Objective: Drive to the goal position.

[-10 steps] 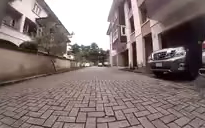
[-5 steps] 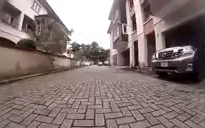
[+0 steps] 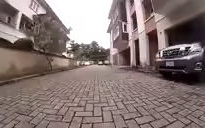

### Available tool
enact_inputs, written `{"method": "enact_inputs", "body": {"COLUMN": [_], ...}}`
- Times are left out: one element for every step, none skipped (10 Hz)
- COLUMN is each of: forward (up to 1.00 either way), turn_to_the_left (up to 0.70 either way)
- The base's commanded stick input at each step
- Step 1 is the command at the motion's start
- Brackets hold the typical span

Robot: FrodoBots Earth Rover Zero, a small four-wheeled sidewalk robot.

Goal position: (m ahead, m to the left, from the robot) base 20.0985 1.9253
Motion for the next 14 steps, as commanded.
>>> {"method": "enact_inputs", "body": {"forward": [0.70,0.70,0.70,0.70,0.70,0.70,0.70,0.70,0.70,0.70,0.70,0.70,0.70,0.70], "turn_to_the_left": [0.00,0.00,0.00,0.00,0.00,0.00,0.00,0.00,0.00,0.00,0.00,0.00,0.20,0.33]}}
